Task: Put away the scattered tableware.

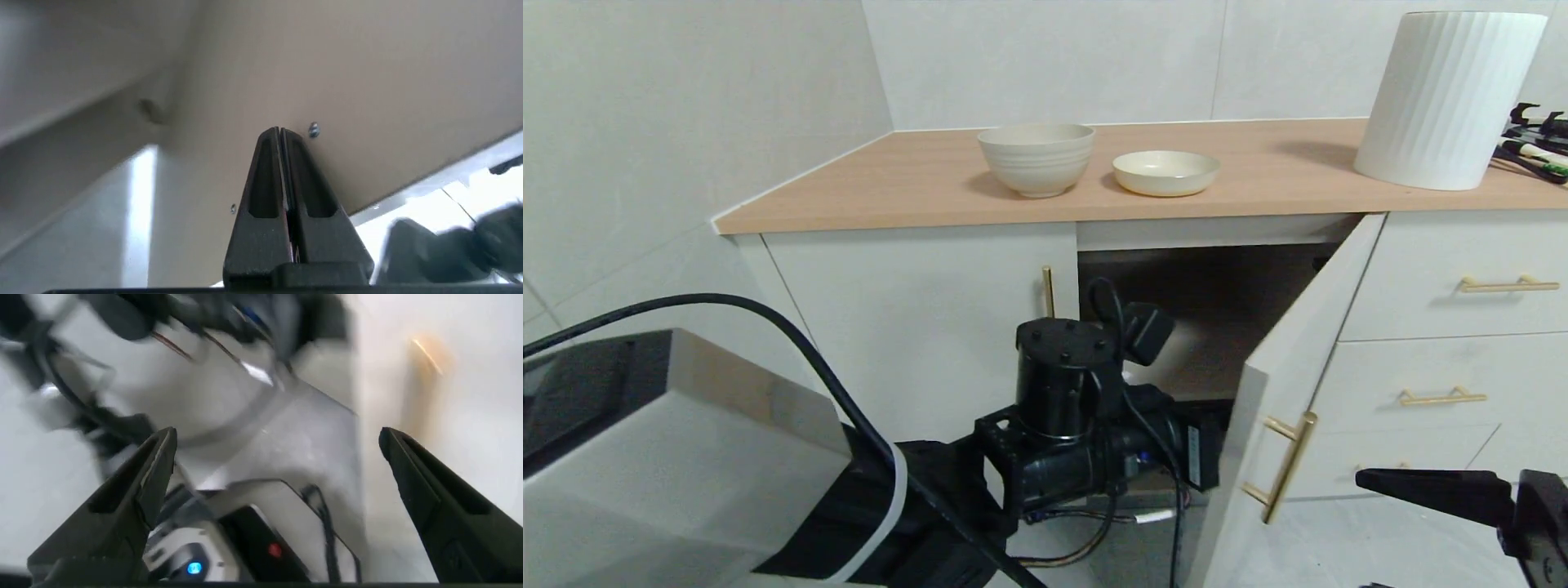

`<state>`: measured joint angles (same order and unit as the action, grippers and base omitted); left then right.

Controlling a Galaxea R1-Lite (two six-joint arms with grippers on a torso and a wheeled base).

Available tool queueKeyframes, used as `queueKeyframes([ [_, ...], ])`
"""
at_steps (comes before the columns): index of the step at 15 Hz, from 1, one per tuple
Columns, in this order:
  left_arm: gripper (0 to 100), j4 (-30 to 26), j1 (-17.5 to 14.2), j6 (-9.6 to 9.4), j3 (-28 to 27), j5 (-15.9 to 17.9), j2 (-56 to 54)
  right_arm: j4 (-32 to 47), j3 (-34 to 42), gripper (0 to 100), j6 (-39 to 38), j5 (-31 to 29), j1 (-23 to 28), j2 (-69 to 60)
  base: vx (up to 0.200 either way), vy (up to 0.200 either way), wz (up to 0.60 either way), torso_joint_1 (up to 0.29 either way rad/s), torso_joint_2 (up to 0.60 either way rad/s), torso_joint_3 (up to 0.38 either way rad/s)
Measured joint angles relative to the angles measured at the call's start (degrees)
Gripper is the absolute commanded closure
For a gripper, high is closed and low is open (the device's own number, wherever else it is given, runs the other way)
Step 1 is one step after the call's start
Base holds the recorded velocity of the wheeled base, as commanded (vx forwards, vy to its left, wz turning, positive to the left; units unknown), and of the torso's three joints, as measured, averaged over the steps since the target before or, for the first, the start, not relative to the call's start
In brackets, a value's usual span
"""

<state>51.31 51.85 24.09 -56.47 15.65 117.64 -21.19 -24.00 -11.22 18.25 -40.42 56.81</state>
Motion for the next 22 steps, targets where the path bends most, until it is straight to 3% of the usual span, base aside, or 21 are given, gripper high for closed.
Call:
queueKeyframes([
  [4, 100, -4.10, 11.87, -1.10, -2.93, -0.11, -2.40, 6.35, -3.33, 0, 0.16, 4.85, -3.15, -8.05, 0.000, 0.000, 0.00, 0.000, 0.00, 0.000],
  [7, 100, -4.62, 14.17, -1.18, -1.08, -0.79, -5.07, 8.55, -5.75, 0, 0.24, 6.77, -2.90, -10.97, 0.000, 0.000, 0.00, 0.000, 0.00, 0.000],
  [10, 100, -4.64, 9.31, -1.18, 0.63, -1.69, -7.45, 8.57, -6.07, 0, 0.22, 5.50, -2.11, -10.84, 0.000, 0.000, 0.00, 0.000, 0.00, 0.000],
  [14, 100, -4.64, -1.13, -1.84, 8.24, -2.60, -14.28, 8.58, -7.00, 0, 0.02, -2.68, -1.19, -6.56, 0.000, 0.000, 0.00, 0.000, 0.00, 0.000],
  [17, 100, -4.92, -9.87, -5.35, 16.92, -4.05, -22.05, 11.31, -10.09, 0, -0.02, -6.70, -1.13, -2.05, 0.000, 0.000, 0.00, 0.000, 0.00, 0.000],
  [19, 100, -8.73, -16.07, -8.46, 21.36, -6.41, -28.37, 13.80, -14.53, 0, 0.02, -7.06, -0.48, 1.76, 0.000, 0.000, 0.00, 0.000, 0.00, 0.000],
  [20, 0, -11.85, -18.38, -9.34, 22.54, -7.67, -31.17, 14.15, -16.46, 0, 0.05, -7.14, 0.05, 3.58, 0.000, 0.000, 0.00, 0.000, 0.00, 0.000],
  [22, 0, -21.02, -22.49, -10.57, 23.43, -9.53, -38.06, 14.57, -20.96, 0, 0.09, -7.23, 1.26, 8.48, 0.000, 0.000, 0.00, 0.000, 0.00, 0.000],
])
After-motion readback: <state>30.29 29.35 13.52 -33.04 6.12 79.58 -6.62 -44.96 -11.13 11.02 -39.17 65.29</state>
